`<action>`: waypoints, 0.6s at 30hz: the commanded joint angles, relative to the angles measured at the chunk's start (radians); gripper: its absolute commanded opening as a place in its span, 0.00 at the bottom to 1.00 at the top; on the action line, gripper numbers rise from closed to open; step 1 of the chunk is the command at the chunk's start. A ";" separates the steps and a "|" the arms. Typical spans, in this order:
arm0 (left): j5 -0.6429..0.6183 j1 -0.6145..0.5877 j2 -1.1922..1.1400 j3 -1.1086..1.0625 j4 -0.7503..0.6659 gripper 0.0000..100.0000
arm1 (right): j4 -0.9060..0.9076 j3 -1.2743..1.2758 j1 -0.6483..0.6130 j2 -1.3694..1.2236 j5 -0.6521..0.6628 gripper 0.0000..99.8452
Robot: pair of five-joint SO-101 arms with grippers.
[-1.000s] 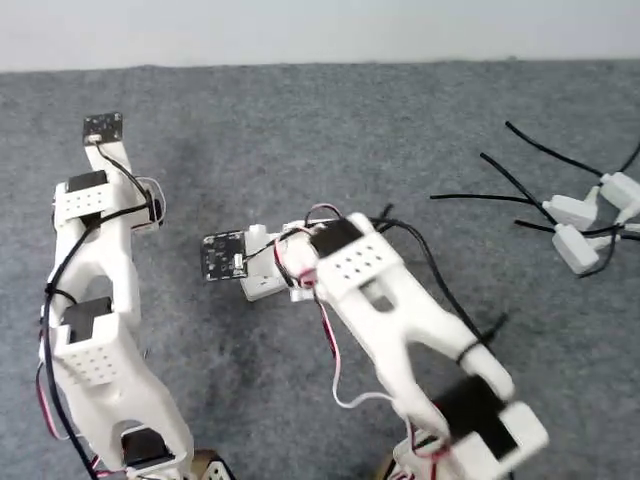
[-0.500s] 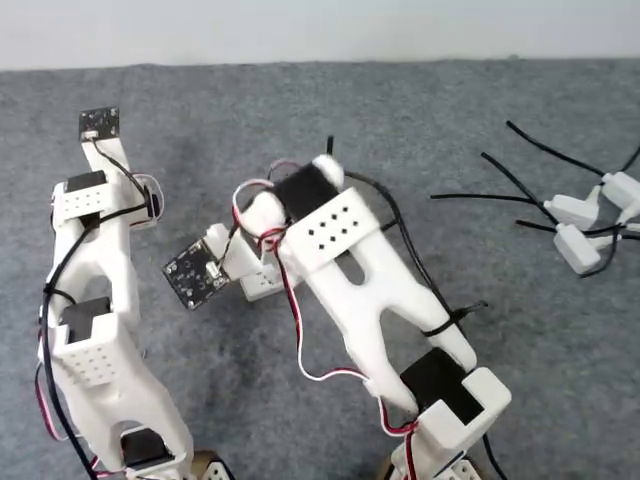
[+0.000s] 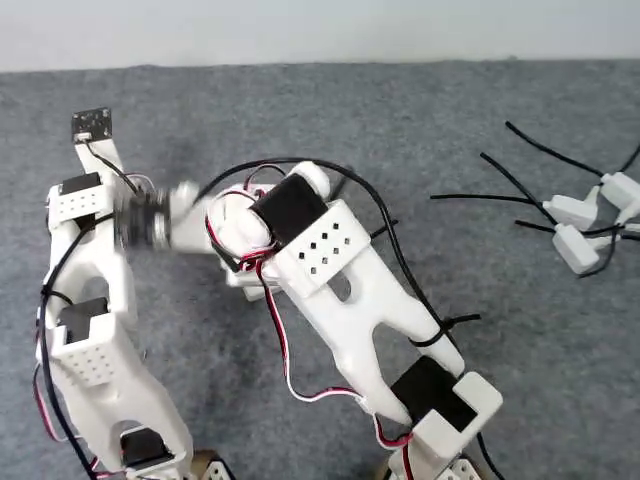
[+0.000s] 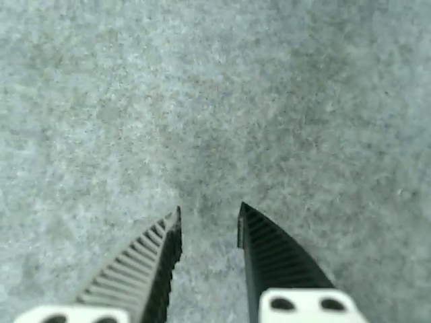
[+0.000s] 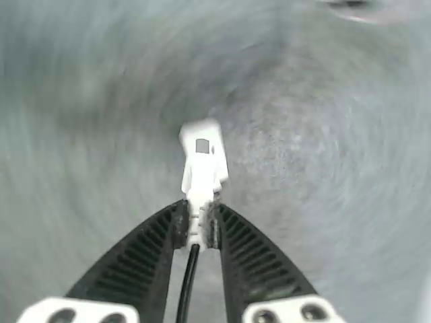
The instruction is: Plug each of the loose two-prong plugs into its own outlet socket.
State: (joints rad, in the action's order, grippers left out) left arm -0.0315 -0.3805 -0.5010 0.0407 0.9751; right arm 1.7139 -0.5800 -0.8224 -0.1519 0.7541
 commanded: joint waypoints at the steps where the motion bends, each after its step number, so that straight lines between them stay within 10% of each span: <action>1: -0.009 -0.008 0.064 0.005 -0.023 0.13 | -0.031 -0.043 0.001 -0.002 -0.509 0.01; 7: -0.009 -0.008 0.064 0.004 -0.023 0.13 | -0.007 -0.040 0.059 -0.120 -0.873 0.01; 18: -0.009 -0.012 0.064 0.004 -0.023 0.13 | 0.041 -0.043 0.114 -0.180 -0.911 0.01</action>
State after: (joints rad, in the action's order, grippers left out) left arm -0.0315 -0.3836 -0.5010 0.0407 0.9720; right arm 1.7231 -0.5815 -0.7073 -0.3406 -0.1834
